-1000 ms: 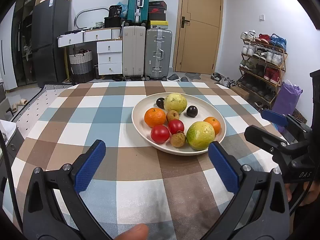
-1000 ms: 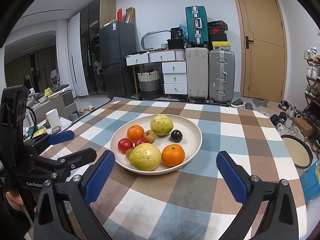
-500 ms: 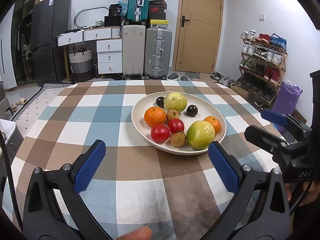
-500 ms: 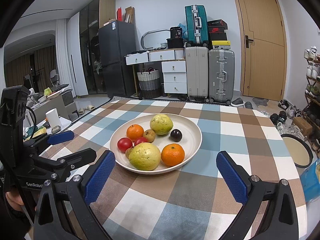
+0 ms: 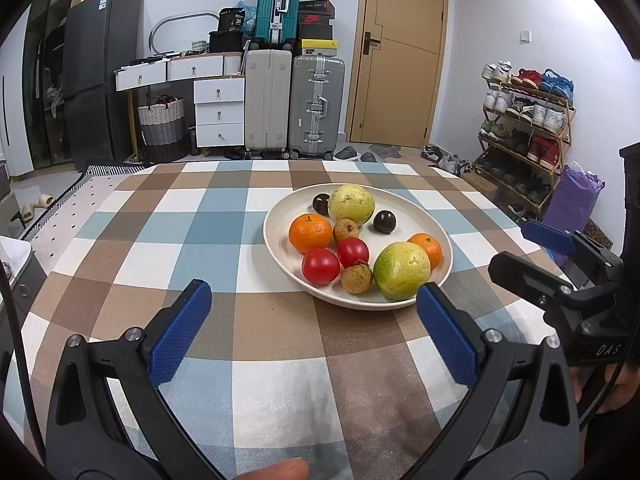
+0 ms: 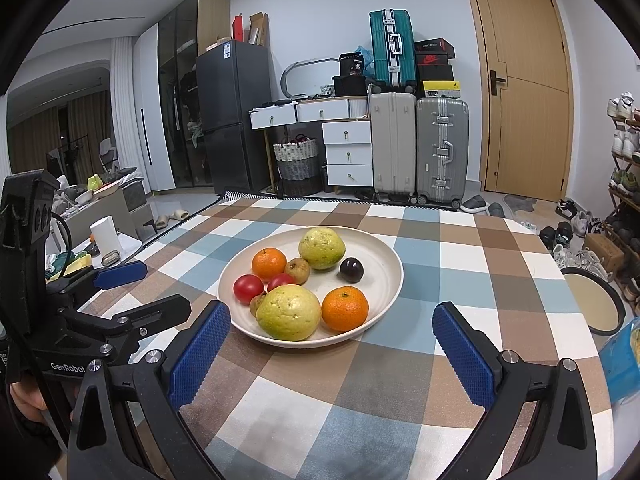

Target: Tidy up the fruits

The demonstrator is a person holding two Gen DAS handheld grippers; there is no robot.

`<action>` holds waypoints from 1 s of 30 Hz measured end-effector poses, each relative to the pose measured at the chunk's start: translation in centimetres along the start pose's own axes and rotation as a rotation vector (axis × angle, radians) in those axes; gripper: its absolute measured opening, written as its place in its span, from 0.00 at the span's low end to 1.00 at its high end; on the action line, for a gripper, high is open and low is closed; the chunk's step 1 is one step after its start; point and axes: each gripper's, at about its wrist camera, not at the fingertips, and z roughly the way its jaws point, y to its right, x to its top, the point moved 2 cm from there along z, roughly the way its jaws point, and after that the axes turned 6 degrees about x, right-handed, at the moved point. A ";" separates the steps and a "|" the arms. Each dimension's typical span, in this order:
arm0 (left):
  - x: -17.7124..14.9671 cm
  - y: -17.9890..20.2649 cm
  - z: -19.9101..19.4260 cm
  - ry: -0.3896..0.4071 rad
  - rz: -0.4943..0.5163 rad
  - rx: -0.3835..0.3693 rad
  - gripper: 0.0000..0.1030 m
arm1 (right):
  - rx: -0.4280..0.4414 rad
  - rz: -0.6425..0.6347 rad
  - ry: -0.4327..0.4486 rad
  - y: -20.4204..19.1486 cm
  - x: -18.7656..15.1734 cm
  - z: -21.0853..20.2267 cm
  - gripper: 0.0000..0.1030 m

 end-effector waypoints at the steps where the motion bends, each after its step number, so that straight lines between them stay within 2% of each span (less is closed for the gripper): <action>1: 0.0 0.0 -0.1 0.000 0.001 -0.001 0.99 | -0.001 0.000 0.000 0.0 0.0 0.0 1.00; 30: 0.0 -0.1 0.0 -0.004 -0.005 0.002 0.99 | -0.003 0.004 -0.007 0.3 -0.3 0.1 1.00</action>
